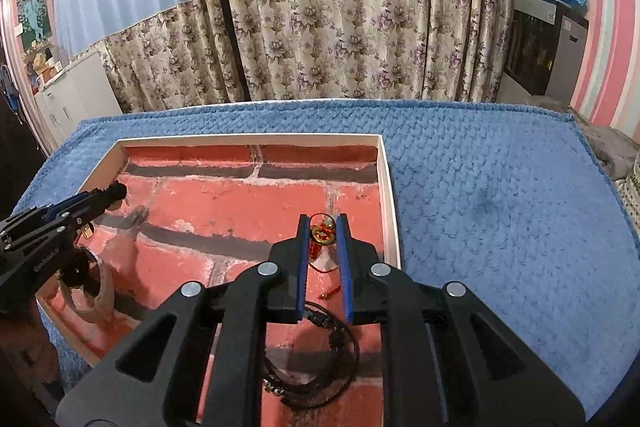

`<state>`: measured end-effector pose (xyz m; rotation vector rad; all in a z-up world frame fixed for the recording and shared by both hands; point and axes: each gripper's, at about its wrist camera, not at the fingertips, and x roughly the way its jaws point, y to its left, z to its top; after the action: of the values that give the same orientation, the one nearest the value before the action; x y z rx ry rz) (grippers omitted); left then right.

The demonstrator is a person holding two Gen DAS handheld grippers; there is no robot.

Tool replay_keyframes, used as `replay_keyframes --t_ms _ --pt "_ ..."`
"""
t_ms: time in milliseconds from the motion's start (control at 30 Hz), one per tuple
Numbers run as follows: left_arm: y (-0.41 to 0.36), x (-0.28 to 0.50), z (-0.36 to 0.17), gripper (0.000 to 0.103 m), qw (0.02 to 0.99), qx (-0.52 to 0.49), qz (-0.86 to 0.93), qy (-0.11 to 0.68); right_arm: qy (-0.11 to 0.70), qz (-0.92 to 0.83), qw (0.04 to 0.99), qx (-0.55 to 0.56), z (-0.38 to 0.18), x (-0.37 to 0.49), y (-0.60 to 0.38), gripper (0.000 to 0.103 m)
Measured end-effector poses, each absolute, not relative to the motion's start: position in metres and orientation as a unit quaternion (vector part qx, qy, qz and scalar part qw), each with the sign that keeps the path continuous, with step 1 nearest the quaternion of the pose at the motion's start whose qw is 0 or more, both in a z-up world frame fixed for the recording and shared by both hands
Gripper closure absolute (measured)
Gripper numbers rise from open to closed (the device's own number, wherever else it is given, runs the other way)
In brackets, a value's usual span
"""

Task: Organize jewelry
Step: 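Carry the black scrunchie with the left gripper while the right gripper carries the pendant into the tray, then open the left gripper over the tray while the right gripper releases the pendant, then move both open grippers back toward the remaining jewelry on the bed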

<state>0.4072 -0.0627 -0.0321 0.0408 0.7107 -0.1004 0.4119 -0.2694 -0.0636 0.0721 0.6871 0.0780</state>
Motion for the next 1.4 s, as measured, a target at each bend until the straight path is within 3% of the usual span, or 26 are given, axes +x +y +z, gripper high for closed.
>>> replay_keyframes --t_ms 800,933,1067,1133,1400 --pt "-0.069 0.414 -0.046 0.079 0.933 0.033 -0.042 0.357 0.363 0.039 0.930 0.038 -0.084 0.422 -0.269 0.088" --pt "-0.069 0.415 -0.046 0.079 0.932 0.036 -0.043 0.358 0.364 0.039 0.930 0.038 -0.084 0.423 -0.268 0.084" --pt "-0.069 0.411 -0.044 0.062 0.935 0.036 -0.042 0.352 0.364 0.038 0.930 0.039 -0.083 0.421 -0.269 0.071" --pt "-0.068 0.409 -0.043 0.062 0.935 0.034 -0.042 0.350 0.360 0.036 0.932 0.041 -0.081 0.419 -0.270 0.070" --pt "-0.067 0.389 -0.014 0.056 0.944 0.027 -0.053 0.324 0.319 0.032 0.946 0.054 -0.045 0.399 -0.283 0.052"
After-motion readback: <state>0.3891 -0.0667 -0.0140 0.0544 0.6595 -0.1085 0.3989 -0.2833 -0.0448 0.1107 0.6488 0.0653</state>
